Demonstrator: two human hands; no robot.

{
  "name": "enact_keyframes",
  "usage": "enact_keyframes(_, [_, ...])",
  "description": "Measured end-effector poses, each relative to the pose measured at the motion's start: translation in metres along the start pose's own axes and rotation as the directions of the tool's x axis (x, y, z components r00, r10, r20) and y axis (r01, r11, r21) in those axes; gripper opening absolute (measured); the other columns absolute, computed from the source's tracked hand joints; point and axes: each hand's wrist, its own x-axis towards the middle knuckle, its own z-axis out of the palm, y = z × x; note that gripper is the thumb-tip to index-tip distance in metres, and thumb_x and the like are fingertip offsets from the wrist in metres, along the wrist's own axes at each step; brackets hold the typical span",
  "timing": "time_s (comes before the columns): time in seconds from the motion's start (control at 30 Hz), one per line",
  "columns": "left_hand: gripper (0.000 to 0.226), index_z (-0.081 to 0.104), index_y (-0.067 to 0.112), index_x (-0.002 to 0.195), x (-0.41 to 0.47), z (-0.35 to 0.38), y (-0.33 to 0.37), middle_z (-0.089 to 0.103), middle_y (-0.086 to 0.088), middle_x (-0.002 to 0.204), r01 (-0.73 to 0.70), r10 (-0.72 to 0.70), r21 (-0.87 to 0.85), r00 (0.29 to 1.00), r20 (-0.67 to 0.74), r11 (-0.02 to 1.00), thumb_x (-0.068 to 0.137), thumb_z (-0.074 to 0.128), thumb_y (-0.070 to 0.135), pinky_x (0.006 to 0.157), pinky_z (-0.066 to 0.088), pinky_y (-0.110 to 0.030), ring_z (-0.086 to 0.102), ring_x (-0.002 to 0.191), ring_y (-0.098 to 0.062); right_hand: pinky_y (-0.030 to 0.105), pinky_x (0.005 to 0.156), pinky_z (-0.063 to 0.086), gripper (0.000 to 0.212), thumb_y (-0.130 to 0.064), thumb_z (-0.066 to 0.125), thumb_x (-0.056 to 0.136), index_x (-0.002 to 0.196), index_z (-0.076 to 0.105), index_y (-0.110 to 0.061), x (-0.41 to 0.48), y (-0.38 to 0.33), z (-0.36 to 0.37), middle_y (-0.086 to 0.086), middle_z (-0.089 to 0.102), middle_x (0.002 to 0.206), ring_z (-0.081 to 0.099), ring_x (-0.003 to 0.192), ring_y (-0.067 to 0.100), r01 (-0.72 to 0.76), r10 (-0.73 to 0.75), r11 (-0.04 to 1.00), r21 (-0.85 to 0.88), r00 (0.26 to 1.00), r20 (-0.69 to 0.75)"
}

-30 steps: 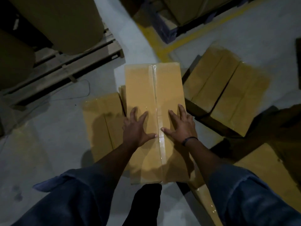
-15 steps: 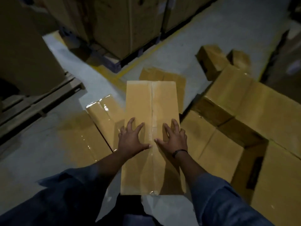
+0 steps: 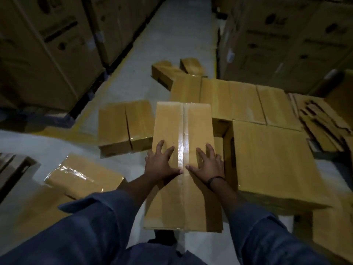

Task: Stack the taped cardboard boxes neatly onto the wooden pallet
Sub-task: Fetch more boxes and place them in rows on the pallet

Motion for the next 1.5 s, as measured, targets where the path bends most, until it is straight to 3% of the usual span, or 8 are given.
enact_keyframes(0.57, [0.109, 0.029, 0.043, 0.157, 0.151, 0.059, 0.054, -0.001, 0.006, 0.171, -0.182, 0.173, 0.038, 0.97, 0.171, 0.983, 0.066, 0.074, 0.081, 0.113, 0.034, -0.063, 0.025, 0.144, -0.048, 0.052, 0.117, 0.031, 0.092, -0.076, 0.064, 0.079, 0.156, 0.029, -0.04, 0.094, 0.088, 0.004, -0.006, -0.001, 0.169, 0.025, 0.145, 0.044, -0.232, 0.226, 0.971, 0.05, 0.968, 0.108])
enact_keyframes(0.77, [0.109, 0.029, 0.044, 0.157, 0.197, 0.085, 0.072, -0.002, 0.006, 0.171, -0.183, 0.169, 0.049, 0.961, 0.219, 0.982, 0.065, 0.072, 0.083, 0.115, 0.031, -0.064, 0.023, 0.146, -0.05, 0.049, 0.116, 0.034, 0.093, -0.076, 0.066, 0.078, 0.156, 0.031, -0.039, 0.129, 0.12, 0.016, -0.007, -0.001, 0.17, 0.027, 0.144, 0.041, -0.284, 0.27, 0.955, 0.085, 0.952, 0.142])
enact_keyframes(1.5, [0.109, 0.03, 0.042, 0.157, 0.31, 0.227, 0.14, -0.002, 0.006, 0.171, 0.016, -0.031, 0.059, 0.962, 0.27, 0.998, 0.066, 0.079, 0.075, 0.115, 0.031, -0.066, 0.02, 0.147, -0.051, 0.054, 0.117, 0.033, 0.093, -0.067, 0.071, 0.081, 0.156, 0.024, -0.038, 0.267, 0.275, 0.088, -0.006, -0.009, 0.169, 0.023, 0.146, 0.044, -0.133, 0.101, 0.988, 0.081, 0.943, 0.317])
